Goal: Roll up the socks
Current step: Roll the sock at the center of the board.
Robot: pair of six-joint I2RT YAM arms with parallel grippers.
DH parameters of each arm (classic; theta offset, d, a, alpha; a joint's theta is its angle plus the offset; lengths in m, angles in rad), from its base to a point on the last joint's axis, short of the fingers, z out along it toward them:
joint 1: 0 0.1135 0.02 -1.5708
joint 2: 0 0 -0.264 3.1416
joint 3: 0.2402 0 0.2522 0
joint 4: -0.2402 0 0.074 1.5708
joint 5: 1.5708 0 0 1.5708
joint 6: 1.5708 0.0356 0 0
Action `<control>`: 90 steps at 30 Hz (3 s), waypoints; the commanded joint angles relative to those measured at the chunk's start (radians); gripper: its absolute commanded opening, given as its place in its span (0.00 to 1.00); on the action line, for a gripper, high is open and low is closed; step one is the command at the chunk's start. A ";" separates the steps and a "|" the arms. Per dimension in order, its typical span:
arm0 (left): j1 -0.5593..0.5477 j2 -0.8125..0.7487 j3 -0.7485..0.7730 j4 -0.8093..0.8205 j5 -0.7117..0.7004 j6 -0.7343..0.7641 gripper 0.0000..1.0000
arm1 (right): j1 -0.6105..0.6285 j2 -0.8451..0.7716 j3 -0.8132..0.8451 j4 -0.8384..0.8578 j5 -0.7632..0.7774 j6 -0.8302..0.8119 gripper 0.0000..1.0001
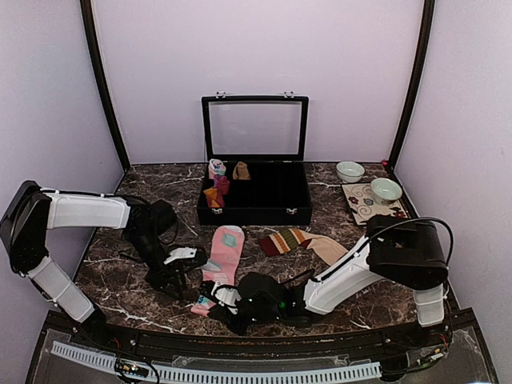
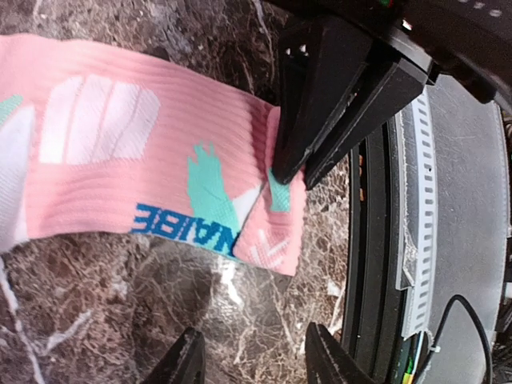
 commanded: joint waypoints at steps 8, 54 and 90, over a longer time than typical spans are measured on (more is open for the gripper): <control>-0.071 -0.094 -0.101 0.148 -0.037 0.040 0.40 | -0.055 0.038 -0.021 -0.301 -0.183 0.270 0.03; -0.417 -0.150 -0.228 0.558 -0.344 -0.016 0.37 | -0.278 0.209 0.002 -0.263 -0.601 0.670 0.01; -0.339 0.035 -0.103 0.350 -0.152 -0.018 0.00 | -0.232 -0.313 -0.349 -0.207 -0.064 0.405 0.50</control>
